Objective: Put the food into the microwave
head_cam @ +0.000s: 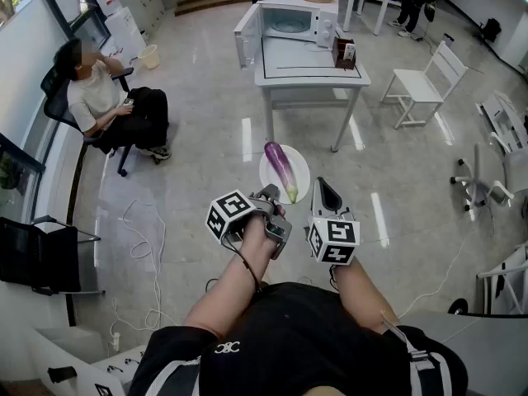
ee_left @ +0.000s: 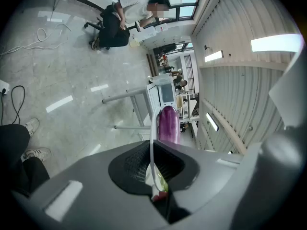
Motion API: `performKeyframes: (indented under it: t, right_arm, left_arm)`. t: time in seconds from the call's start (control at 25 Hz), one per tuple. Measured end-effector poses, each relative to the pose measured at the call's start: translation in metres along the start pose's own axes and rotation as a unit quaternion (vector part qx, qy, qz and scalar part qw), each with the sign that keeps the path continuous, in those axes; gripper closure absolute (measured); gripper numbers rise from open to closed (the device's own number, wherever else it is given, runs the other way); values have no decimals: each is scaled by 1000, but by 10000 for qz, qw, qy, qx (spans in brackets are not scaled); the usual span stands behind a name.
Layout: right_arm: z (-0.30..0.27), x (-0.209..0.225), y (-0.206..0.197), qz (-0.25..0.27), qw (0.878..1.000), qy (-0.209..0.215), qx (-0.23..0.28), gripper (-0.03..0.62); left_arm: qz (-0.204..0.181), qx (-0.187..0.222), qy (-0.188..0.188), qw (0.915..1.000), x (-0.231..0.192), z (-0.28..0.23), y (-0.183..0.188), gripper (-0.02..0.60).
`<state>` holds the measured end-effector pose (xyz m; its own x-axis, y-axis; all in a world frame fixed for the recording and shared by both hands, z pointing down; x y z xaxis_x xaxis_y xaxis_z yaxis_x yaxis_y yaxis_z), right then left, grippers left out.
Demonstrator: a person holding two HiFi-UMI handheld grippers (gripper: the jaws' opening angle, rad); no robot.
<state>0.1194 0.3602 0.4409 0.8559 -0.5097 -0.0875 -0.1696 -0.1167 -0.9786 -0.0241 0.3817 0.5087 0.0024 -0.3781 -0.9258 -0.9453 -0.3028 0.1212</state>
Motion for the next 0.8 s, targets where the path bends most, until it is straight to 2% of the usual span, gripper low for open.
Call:
performKeyframes:
  t: [0.32, 0.8]
  right_arm:
    - [-3, -4, -2, -267, 9996, 89, 33, 588]
    - [-13, -34, 1, 12, 10000, 16, -54, 588]
  left_arm:
    - [17, 27, 72, 10000, -6, 3, 4, 557]
    - [-69, -53, 9, 10000, -6, 10, 28, 557]
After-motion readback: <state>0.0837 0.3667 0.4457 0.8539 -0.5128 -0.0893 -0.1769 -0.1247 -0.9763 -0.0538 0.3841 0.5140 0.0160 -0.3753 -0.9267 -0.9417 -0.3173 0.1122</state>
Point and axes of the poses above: the fingertips, and each gripper's own axes: z backward along the fingers, x to its right, y out of its top, the point moved 4 cm from there along z, backward along the fingers, and after that the axes turned 9 degrees about z, right-handed, at the moved point
